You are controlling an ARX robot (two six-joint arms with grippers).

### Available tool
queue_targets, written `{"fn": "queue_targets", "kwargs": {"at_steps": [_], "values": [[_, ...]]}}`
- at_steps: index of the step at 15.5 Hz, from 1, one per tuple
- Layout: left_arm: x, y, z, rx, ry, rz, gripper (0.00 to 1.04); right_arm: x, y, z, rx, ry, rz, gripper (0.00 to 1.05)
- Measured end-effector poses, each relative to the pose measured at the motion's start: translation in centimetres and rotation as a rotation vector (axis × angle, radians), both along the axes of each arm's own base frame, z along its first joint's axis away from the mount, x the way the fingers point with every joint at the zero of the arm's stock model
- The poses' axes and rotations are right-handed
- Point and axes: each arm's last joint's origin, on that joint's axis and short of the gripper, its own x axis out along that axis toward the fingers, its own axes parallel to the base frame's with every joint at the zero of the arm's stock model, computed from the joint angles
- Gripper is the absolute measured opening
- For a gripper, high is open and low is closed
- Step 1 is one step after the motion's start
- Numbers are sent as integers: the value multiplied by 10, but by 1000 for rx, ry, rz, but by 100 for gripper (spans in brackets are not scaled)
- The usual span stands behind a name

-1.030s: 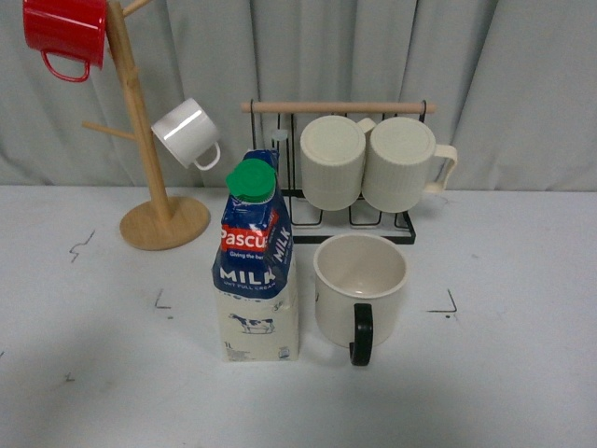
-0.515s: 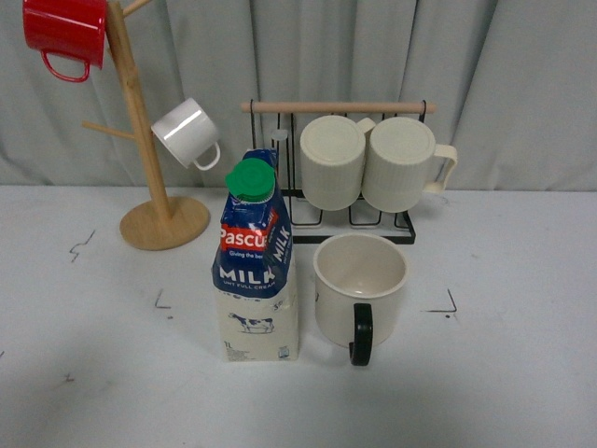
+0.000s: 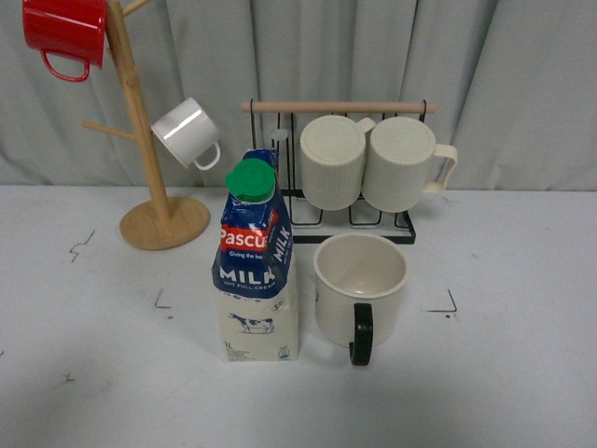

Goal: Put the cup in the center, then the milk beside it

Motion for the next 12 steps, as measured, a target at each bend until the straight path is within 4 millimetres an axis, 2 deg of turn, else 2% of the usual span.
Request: {"fn": "queue_targets", "kwargs": {"at_steps": [2, 3, 7, 12], "values": [[-8, 0, -7, 0, 55, -3, 2, 0, 0, 0, 0, 0, 0, 98], [-11, 0, -2, 0, -4, 0, 2, 0, 0, 0, 0, 0, 0, 98], [-11, 0, -3, 0, 12, 0, 4, 0, 0, 0, 0, 0, 0, 98], [-11, 0, -3, 0, 11, 1, 64, 0, 0, 0, 0, 0, 0, 98]]}}
